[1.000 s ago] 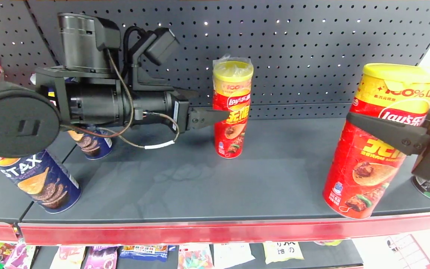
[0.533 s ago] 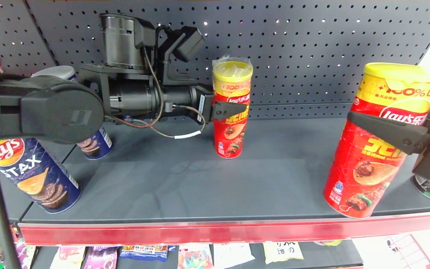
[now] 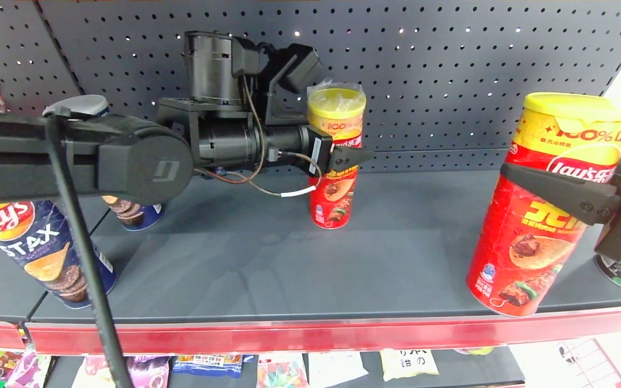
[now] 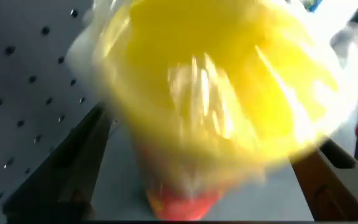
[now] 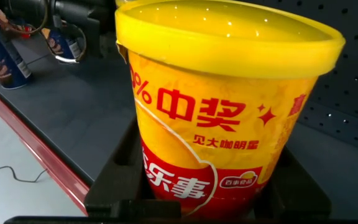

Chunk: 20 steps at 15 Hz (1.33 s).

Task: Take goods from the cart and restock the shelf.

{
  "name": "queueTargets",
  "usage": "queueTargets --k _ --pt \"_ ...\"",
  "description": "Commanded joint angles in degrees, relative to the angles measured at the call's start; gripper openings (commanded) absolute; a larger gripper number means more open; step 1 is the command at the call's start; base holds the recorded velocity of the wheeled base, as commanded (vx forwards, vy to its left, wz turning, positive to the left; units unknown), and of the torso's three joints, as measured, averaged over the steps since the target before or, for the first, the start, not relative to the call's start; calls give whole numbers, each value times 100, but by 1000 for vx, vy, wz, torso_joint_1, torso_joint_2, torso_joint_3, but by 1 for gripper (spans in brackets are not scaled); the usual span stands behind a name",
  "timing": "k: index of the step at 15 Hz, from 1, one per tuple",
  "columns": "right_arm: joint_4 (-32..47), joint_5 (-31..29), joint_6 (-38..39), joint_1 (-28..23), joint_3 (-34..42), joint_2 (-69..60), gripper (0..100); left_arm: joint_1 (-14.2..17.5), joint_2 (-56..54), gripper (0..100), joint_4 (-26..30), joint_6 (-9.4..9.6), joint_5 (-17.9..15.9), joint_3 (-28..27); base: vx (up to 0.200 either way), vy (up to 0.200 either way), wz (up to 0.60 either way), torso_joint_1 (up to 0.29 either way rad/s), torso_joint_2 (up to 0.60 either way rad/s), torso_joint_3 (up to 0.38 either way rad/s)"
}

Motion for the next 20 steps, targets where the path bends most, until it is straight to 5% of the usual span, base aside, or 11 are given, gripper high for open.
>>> queueTargets --k 1,2,3,9,14,18,20 --pt "-3 3 -4 3 2 0 0 -59 202 100 -10 2 5 -198 0 0 0 0 0 0" --pt "-3 3 -4 3 10 -9 0 -77 246 100 -10 2 14 -215 0 0 0 0 0 0" --pt "-3 3 -4 3 10 -9 0 -86 281 0 -19 2 23 -233 0 0 0 0 0 0" --pt "-3 3 -4 3 19 -9 0 -86 149 0 -19 2 -56 -128 0 0 0 0 0 0" --pt "-3 12 14 3 72 -27 0 46 -519 0 -28 28 -1735 435 0 0 0 0 0 0" --pt "-3 12 23 3 63 -9 0 37 -536 0 -81 573 -2746 716 0 0 0 0 0 0" --pt "-3 12 23 3 72 -18 0 -33 -545 0 -81 661 -3036 883 0 0 0 0 0 0"
